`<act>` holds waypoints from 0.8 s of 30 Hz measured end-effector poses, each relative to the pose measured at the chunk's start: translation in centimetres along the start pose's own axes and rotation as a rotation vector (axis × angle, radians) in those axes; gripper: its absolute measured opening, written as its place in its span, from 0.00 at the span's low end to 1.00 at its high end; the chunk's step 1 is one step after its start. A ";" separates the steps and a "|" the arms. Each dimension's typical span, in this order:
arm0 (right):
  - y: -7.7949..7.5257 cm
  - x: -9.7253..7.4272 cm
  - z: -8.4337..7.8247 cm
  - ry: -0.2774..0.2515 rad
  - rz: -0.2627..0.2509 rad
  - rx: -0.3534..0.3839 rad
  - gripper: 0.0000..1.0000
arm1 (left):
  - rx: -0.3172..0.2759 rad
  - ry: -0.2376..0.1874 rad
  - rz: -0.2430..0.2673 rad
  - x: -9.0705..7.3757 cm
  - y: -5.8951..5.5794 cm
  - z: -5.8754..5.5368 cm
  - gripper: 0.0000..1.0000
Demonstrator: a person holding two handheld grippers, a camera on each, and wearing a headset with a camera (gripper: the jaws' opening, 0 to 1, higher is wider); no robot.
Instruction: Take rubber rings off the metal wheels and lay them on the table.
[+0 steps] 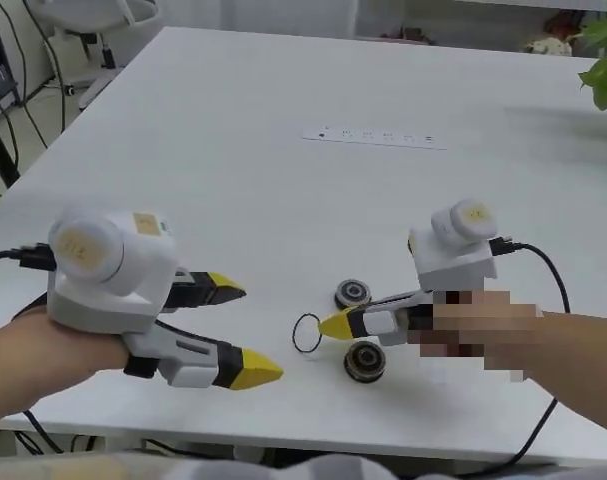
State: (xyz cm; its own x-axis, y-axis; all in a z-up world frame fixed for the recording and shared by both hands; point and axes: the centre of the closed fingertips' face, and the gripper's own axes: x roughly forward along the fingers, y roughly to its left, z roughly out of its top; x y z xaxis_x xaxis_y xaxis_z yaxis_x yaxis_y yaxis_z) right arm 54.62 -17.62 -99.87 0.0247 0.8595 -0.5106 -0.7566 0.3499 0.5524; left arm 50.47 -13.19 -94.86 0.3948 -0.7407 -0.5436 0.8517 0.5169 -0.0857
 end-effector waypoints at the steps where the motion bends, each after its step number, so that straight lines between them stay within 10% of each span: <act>1: -0.1 0.0 -0.1 0.003 -0.008 -0.001 0.05 | 0.000 0.001 0.000 0.0 0.0 0.0 0.64; 24: -0.2 -1.8 0.0 -0.023 -0.036 -0.037 0.30 | 0.003 0.009 -0.016 0.9 0.1 0.6 0.63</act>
State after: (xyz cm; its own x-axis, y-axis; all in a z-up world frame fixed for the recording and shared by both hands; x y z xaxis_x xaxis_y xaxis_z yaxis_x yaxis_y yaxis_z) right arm 54.72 -19.27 -99.07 0.0669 0.8554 -0.5137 -0.7787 0.3666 0.5091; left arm 51.07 -14.07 -94.86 0.3777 -0.7450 -0.5498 0.8592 0.5033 -0.0918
